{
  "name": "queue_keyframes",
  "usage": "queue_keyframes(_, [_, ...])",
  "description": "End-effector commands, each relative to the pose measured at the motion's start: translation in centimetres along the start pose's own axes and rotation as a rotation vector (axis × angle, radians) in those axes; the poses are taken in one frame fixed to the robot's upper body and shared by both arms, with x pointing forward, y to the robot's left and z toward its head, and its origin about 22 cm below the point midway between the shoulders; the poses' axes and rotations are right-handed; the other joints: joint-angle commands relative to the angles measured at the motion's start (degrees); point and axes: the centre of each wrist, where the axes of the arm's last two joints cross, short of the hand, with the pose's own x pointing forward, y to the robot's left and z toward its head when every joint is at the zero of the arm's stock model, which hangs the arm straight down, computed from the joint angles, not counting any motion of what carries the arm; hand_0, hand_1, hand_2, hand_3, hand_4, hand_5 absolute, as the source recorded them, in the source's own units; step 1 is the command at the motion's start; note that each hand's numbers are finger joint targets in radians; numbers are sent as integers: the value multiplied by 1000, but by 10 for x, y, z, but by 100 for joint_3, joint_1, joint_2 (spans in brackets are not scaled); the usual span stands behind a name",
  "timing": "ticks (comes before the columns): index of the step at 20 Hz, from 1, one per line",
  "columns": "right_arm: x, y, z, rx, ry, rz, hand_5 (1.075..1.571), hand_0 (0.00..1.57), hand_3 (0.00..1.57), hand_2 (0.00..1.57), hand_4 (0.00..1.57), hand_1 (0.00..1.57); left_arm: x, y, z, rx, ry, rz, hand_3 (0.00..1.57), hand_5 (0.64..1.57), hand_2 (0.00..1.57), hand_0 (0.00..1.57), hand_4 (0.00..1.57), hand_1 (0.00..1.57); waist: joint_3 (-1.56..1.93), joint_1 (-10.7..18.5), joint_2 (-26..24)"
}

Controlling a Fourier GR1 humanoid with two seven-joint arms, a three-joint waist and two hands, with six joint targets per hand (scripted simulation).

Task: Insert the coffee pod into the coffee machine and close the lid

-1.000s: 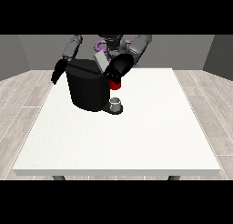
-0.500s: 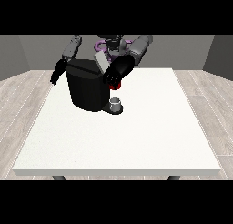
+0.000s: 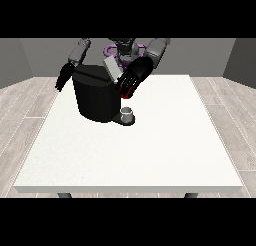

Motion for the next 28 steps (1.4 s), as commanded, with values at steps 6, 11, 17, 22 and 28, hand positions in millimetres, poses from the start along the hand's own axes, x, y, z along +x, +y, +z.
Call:
queue_keyframes(6, [-67, -21, 35, -15, 173, -5, 1571, 0, 0, 0, 0, 0, 5, -86, 7, -154, 50, 130, 52, 1571, 0, 0, 0, 0, -6, 649, -1144])
queue_keyframes(11, [-96, -31, 61, -43, 250, 1, 1571, 0, 0, 0, 0, 0, -4, -141, 28, -218, 37, 289, 0, 1571, 282, 0, 0, 0, -8, 1084, -1653])
queue_keyframes(17, [-115, -35, 90, -86, 342, -30, 1571, 0, 0, 0, 0, 0, 10, -249, 71, -122, 119, 943, 0, 1571, 0, 0, 467, 0, -26, 1578, -2689])
queue_keyframes(22, [-108, -33, 90, -31, 288, -102, 1571, 0, 0, 0, 0, 0, 0, -303, 122, -173, 239, 1199, 0, 1571, 0, 0, 394, 0, -13, 2196, -3464])
queue_keyframes(28, [-85, -49, 74, 90, 246, -70, 1571, 0, 0, 0, 62, 0, 21, -351, 166, -273, 353, 1250, 0, 1571, 0, 0, 442, 0, -8, 2420, -3991])
